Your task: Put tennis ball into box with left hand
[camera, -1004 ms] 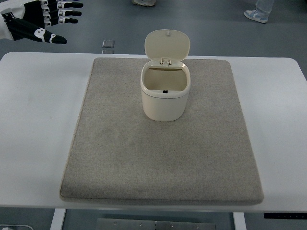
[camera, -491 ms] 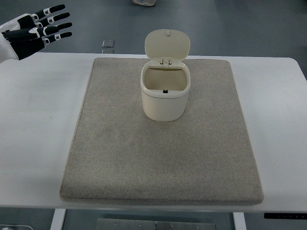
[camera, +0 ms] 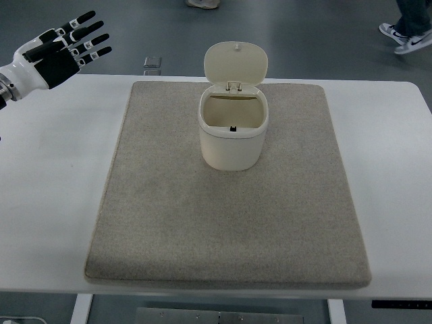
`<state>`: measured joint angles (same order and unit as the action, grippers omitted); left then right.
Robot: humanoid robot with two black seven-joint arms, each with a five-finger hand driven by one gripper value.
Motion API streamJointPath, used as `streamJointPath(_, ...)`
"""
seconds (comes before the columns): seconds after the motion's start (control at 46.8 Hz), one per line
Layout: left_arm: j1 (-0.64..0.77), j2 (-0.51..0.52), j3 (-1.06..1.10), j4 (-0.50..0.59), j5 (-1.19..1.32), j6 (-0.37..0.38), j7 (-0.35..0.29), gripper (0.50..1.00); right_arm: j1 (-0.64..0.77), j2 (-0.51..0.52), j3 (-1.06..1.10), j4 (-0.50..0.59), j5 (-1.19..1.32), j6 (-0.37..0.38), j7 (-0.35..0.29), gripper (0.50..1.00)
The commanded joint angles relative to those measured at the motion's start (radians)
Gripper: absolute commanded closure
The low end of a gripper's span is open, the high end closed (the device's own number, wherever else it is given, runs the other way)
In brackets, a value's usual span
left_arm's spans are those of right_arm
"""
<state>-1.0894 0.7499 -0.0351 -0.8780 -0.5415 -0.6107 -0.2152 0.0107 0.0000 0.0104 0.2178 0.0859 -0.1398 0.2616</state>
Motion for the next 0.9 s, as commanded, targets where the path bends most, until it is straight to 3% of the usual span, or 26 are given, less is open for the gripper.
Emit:
streamJointPath(0.0, 0.002, -0.018, -0.012, 0.001, -0.02, 0.012, 0.017, 0.506, 0.0, 0.0, 0.0, 0.0, 0.0, 0.0, 0.001, 0.562)
streamJointPath(0.15, 0.032, -0.056, -0.042, 0.001, -0.046, 0.058, 0.031, 0.506, 0.0, 0.0, -0.001, 0.0, 0.0, 0.0, 0.001, 0.562)
streamJointPath(0.876, 0.105, -0.064, -0.131, -0.007, -0.041, 0.054, 0.034, 0.506, 0.0, 0.0, 0.003, 0.012, 0.002, -0.001, 0.013, 0.562)
